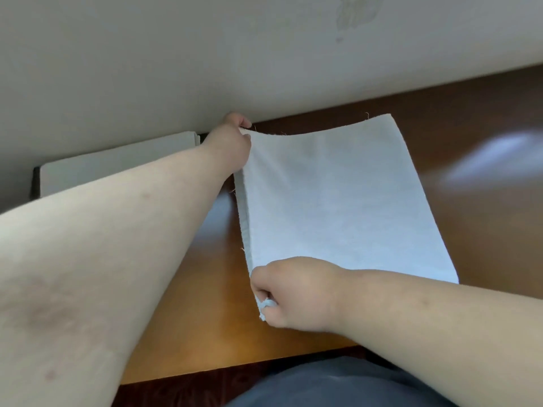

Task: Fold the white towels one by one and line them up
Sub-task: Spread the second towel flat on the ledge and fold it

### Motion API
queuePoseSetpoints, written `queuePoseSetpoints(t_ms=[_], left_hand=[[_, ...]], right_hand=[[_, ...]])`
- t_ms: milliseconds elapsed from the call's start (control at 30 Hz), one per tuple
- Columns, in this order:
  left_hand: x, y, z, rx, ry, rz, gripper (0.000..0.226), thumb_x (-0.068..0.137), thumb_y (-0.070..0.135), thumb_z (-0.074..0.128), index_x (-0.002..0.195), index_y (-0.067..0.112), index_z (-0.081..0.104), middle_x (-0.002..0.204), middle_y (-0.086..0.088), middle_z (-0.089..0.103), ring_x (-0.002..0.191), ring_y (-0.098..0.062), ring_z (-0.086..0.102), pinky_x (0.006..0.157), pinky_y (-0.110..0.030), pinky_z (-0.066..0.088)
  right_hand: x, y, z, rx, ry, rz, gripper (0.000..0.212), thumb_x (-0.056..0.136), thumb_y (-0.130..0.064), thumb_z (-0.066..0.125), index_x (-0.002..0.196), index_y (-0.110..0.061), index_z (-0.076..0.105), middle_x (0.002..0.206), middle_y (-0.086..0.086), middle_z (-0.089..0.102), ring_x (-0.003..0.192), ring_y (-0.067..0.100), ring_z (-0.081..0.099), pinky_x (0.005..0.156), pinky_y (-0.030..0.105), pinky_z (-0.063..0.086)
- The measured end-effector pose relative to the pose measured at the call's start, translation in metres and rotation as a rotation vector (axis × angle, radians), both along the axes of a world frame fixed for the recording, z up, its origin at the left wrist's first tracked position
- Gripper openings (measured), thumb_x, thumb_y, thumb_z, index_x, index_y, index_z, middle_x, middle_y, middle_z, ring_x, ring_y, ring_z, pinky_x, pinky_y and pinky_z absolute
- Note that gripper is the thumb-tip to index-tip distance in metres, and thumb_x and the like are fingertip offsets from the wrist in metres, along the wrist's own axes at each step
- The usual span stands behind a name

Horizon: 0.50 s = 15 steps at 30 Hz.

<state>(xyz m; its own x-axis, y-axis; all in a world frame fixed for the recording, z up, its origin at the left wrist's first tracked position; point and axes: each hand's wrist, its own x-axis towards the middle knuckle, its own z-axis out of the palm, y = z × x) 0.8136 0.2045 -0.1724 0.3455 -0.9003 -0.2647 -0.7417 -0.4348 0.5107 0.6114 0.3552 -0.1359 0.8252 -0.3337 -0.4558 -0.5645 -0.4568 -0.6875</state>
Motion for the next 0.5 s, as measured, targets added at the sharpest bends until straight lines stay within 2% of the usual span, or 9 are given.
queuePoseSetpoints(t_ms=[67, 167, 233, 300, 367, 433, 500], left_hand=[[0.006, 0.005, -0.012, -0.005, -0.007, 0.002, 0.023, 0.099, 0.022, 0.048, 0.121, 0.021, 0.051, 0.082, 0.001, 0.050, 0.067, -0.016, 0.048, 0.062, -0.026, 0.035], [0.008, 0.011, -0.022, -0.035, 0.014, 0.031, 0.019, 0.100, 0.019, 0.046, 0.118, 0.022, 0.050, 0.073, 0.006, 0.041, 0.059, -0.011, 0.041, 0.049, -0.026, 0.030], [0.010, 0.014, -0.025, -0.049, 0.049, 0.053, 0.019, 0.100, 0.018, 0.046, 0.118, 0.022, 0.050, 0.074, 0.004, 0.043, 0.059, -0.013, 0.042, 0.049, -0.026, 0.032], [0.012, 0.016, -0.026, -0.035, 0.059, 0.060, 0.023, 0.099, 0.017, 0.048, 0.122, 0.021, 0.049, 0.087, -0.004, 0.052, 0.069, -0.018, 0.048, 0.059, -0.027, 0.040], [0.015, 0.019, -0.029, -0.028, 0.050, 0.067, 0.034, 0.096, 0.013, 0.050, 0.129, 0.021, 0.047, 0.112, -0.010, 0.054, 0.091, -0.024, 0.055, 0.079, -0.030, 0.046], [0.014, 0.023, -0.031, -0.060, -0.031, 0.059, 0.049, 0.091, 0.007, 0.050, 0.137, 0.022, 0.043, 0.129, -0.012, 0.047, 0.111, -0.028, 0.050, 0.096, -0.033, 0.042], [0.004, 0.030, -0.032, -0.139, -0.187, -0.028, 0.060, 0.087, 0.005, 0.050, 0.142, 0.023, 0.039, 0.139, -0.013, 0.039, 0.122, -0.031, 0.041, 0.103, -0.035, 0.033]], right_hand=[[0.007, 0.006, -0.015, 0.004, 0.024, 0.002, 0.010, 0.090, -0.028, 0.054, 0.083, -0.030, 0.046, 0.095, -0.008, 0.063, 0.082, 0.015, 0.056, 0.070, 0.032, 0.049], [0.014, 0.013, -0.029, 0.012, 0.027, 0.005, 0.009, 0.091, -0.031, 0.055, 0.086, -0.031, 0.047, 0.096, -0.007, 0.063, 0.083, 0.016, 0.057, 0.074, 0.035, 0.052], [0.017, 0.015, -0.038, 0.018, 0.042, 0.020, 0.009, 0.092, -0.032, 0.056, 0.088, -0.031, 0.048, 0.097, -0.008, 0.062, 0.085, 0.017, 0.056, 0.074, 0.034, 0.050], [0.017, 0.016, -0.046, 0.023, 0.081, 0.038, 0.005, 0.094, -0.032, 0.057, 0.096, -0.029, 0.054, 0.102, -0.006, 0.062, 0.091, 0.018, 0.056, 0.076, 0.033, 0.048], [0.016, 0.016, -0.052, 0.016, 0.133, 0.088, 0.020, 0.095, -0.031, 0.057, 0.115, -0.028, 0.060, 0.116, -0.005, 0.062, 0.104, 0.019, 0.056, 0.086, 0.034, 0.048], [0.012, 0.017, -0.053, 0.038, 0.144, 0.111, 0.036, 0.097, -0.033, 0.057, 0.132, -0.031, 0.056, 0.130, -0.007, 0.059, 0.118, 0.017, 0.052, 0.097, 0.034, 0.045], [0.003, 0.016, -0.049, 0.084, 0.100, 0.069, 0.040, 0.097, -0.038, 0.055, 0.137, -0.036, 0.052, 0.137, -0.012, 0.055, 0.124, 0.011, 0.048, 0.103, 0.032, 0.042]])
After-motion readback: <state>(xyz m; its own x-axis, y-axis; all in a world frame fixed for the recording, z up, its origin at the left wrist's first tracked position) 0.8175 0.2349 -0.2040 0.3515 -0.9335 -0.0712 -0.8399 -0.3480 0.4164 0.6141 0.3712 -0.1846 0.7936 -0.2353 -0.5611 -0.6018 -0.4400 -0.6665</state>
